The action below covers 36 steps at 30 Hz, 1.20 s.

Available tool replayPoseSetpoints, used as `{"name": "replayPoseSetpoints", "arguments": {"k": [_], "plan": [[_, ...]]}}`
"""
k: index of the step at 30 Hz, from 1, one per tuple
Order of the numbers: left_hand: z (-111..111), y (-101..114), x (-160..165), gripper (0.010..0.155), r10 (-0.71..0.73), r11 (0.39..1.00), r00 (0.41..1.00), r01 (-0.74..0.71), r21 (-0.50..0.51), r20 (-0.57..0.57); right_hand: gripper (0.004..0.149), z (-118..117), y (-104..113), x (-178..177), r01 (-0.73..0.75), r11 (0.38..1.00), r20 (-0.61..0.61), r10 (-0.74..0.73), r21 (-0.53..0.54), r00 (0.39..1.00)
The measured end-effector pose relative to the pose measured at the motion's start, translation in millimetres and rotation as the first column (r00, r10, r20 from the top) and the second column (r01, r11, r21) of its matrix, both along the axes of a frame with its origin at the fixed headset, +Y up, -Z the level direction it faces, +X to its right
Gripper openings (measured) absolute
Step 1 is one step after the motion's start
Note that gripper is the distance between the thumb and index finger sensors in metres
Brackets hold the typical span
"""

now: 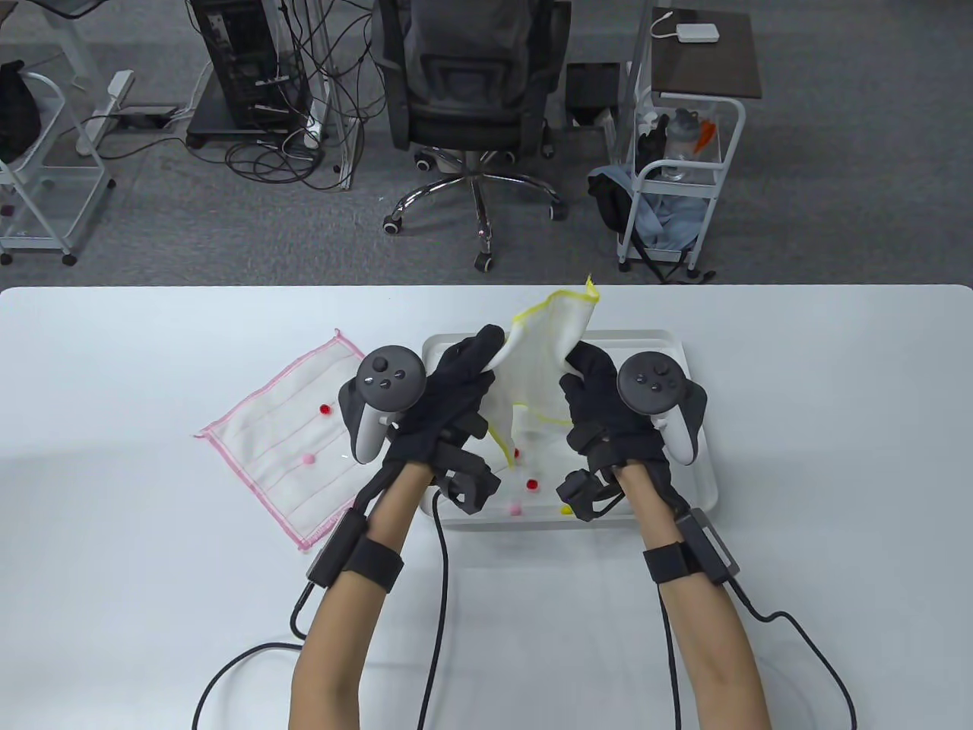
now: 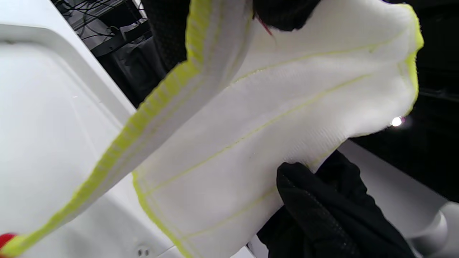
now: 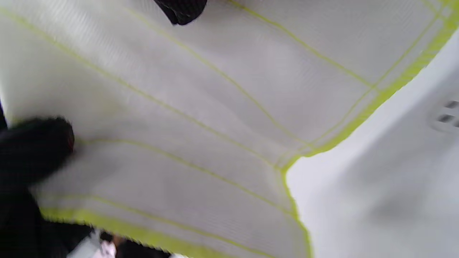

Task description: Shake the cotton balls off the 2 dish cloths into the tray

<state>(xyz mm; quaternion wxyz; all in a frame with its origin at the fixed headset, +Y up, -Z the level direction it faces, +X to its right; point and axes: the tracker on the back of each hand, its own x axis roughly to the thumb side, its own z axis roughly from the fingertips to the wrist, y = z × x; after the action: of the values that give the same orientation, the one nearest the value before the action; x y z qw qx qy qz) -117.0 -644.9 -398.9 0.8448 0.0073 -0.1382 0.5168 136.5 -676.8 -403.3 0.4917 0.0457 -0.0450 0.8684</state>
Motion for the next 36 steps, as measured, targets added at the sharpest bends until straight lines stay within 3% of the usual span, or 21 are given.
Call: {"name": "replayPoseSetpoints", "arguments": {"k": [2, 4, 5, 7, 9, 10, 11, 12, 13, 14, 15, 17, 18, 19, 20, 22, 25, 27, 30, 32, 36], "plan": [[1.0, -1.0, -0.3, 0.053, -0.031, 0.999, 1.0, 0.031, -0.022, -0.003, 0.046, 0.3, 0.7, 1.9, -0.198, 0.977, -0.08, 0.192, -0.078, 0.978], [8.0, 1.6, -1.5, 0.052, -0.008, 0.998, 1.0, 0.009, 0.056, -0.016, 0.044, 11.5, 3.6, 6.0, -0.019, 0.997, 0.022, 0.017, 0.079, 1.0], [7.8, 0.7, -2.3, 0.052, 0.012, 0.998, 1.0, -0.011, 0.067, -0.012, 0.043, 7.3, 2.4, 4.5, -0.004, 0.998, -0.01, 0.005, 0.055, 1.0], [7.8, -2.2, -3.6, 0.052, -0.015, 1.0, 1.0, 0.016, 0.025, -0.021, 0.044, 9.3, 3.2, 9.3, -0.189, 0.982, -0.083, 0.186, -0.023, 0.979], [16.6, 2.0, -3.3, 0.052, 0.007, 0.992, 1.0, -0.005, 0.129, -0.02, 0.043, 22.1, 7.9, 13.7, -0.023, 0.987, 0.053, 0.015, 0.159, 0.998], [16.3, 2.7, -3.1, 0.052, 0.018, 0.99, 1.0, -0.016, 0.142, -0.012, 0.042, 17.4, 8.2, 11.0, 0.017, 0.99, 0.011, -0.018, 0.141, 1.0], [13.2, 1.1, -2.3, 0.052, -0.003, 0.996, 1.0, 0.005, 0.093, -0.018, 0.043, 12.3, 6.5, 11.3, -0.125, 0.992, -0.083, 0.126, 0.024, 0.988], [13.6, 0.7, -1.6, 0.052, -0.02, 0.998, 1.0, 0.02, 0.065, -0.003, 0.044, 15.2, 7.5, 14.0, -0.19, 0.982, -0.108, 0.189, -0.001, 0.976], [17.3, 2.0, -0.6, 0.052, -0.011, 0.993, 1.0, 0.008, 0.115, 0.024, 0.043, 22.5, 10.0, 16.9, -0.149, 0.986, -0.071, 0.155, 0.079, 0.985], [19.0, 3.8, -0.3, 0.052, 0.018, 0.989, 1.0, -0.021, 0.149, 0.02, 0.042, 27.6, 9.5, 17.6, -0.002, 0.979, 0.064, -0.011, 0.203, 0.998], [16.9, 3.0, -0.2, 0.052, 0.017, 0.992, 1.0, -0.019, 0.123, 0.015, 0.042, 21.4, 9.0, 14.6, 0.004, 0.987, 0.022, -0.008, 0.161, 1.0], [20.2, 1.4, 0.8, 0.052, -0.026, 0.994, 0.999, 0.02, 0.105, 0.048, 0.044, 20.2, 7.0, 17.3, -0.231, 0.973, -0.188, 0.225, -0.011, 0.956], [23.3, 1.8, 0.7, 0.052, -0.026, 0.991, 0.998, 0.017, 0.136, 0.062, 0.044, 24.6, 7.6, 19.5, -0.21, 0.977, -0.152, 0.212, 0.032, 0.965], [30.1, 2.8, -1.7, 0.052, -0.017, 0.986, 0.998, 0.006, 0.165, 0.065, 0.043, 33.5, 8.8, 25.0, -0.089, 0.981, 0.018, 0.088, 0.172, 0.996], [36.0, 3.3, -5.1, 0.053, 0.0, 0.985, 0.998, -0.01, 0.175, 0.058, 0.042, 34.5, 11.6, 29.0, -0.01, 0.979, 0.059, -0.002, 0.203, 0.998], [50.3, 3.6, -14.7, 0.059, 0.011, 0.978, 0.998, -0.024, 0.206, 0.064, 0.042, 40.2, 16.6, 43.6, 0.037, 0.996, 0.01, -0.038, 0.085, 0.999], [83.6, 0.8, -33.9, 0.07, -0.129, 0.961, 0.991, 0.119, 0.248, 0.025, 0.042, 48.8, 21.1, 70.8, 0.095, 0.993, 0.099, -0.102, 0.072, 0.99], [107.4, -5.6, -45.2, 0.075, -0.321, 0.908, 0.946, 0.319, 0.273, -0.037, 0.042, 55.2, 21.2, 102.1, 0.124, 0.991, 0.194, -0.13, 0.043, 0.972], [143.6, -22.7, -61.2, 0.08, -0.582, 0.754, 0.794, 0.608, 0.249, -0.175, 0.043, 61.0, 16.1, 144.7, 0.234, 0.972, 0.328, -0.223, 0.006, 0.918], [160.7, -36.7, -69.1, 0.082, -0.677, 0.674, 0.704, 0.71, 0.206, -0.212, 0.043, 66.1, 10.1, 179.4, 0.328, 0.945, 0.44, -0.29, -0.01, 0.85], [178.5, -65.1, -73.4, 0.082, -0.773, 0.607, 0.612, 0.79, 0.086, -0.168, 0.044, 75.7, -6.9, 233.2, 0.46, 0.888, 0.615, -0.358, -0.01, 0.703]]}}
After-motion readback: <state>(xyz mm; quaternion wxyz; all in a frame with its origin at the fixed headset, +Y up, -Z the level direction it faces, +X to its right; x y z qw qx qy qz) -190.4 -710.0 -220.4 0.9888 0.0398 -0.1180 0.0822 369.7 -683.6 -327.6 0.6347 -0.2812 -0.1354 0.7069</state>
